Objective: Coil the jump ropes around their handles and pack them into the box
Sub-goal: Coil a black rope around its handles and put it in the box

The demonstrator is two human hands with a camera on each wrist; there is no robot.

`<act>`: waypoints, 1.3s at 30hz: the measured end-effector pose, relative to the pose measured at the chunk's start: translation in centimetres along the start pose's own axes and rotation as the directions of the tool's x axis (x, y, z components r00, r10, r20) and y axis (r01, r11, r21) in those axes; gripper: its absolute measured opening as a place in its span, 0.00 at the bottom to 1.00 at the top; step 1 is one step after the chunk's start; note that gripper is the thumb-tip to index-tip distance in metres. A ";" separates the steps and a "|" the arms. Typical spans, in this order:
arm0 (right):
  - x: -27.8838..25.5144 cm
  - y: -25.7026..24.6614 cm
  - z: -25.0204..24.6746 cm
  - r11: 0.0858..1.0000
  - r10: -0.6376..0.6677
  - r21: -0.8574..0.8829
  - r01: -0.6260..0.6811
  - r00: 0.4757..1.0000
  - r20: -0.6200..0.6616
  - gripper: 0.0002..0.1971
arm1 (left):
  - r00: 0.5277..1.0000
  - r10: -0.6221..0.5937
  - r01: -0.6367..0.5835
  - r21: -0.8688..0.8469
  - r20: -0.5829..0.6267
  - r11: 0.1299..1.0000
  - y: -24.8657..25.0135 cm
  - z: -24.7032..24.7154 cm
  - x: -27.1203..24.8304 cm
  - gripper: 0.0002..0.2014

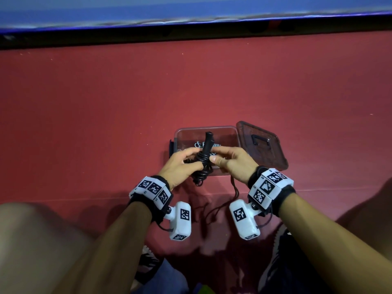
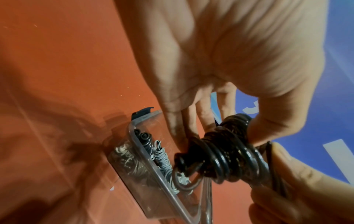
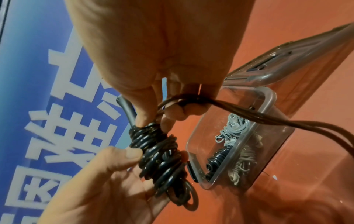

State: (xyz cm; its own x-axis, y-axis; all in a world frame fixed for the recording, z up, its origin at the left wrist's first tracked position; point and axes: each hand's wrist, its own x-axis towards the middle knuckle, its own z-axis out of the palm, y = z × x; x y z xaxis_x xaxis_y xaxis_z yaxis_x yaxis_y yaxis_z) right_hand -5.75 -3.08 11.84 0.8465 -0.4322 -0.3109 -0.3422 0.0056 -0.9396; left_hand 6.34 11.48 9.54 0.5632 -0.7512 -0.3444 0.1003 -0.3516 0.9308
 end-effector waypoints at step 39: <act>0.8 1.5 0.4 0.992 0.067 -0.105 -0.075 0.994 -0.083 0.09 | 0.998 0.064 -0.062 0.066 -0.026 0.996 -2.0 -0.1 1.1 0.10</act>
State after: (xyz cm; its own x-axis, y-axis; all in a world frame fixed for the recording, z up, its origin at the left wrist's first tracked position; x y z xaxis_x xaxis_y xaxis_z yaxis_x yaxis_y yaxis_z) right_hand -5.41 -3.10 10.11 0.7851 -0.5041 -0.3600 -0.4459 -0.0566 -0.8933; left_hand 6.87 11.37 7.34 0.5892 -0.7575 -0.2812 0.0110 -0.3404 0.9402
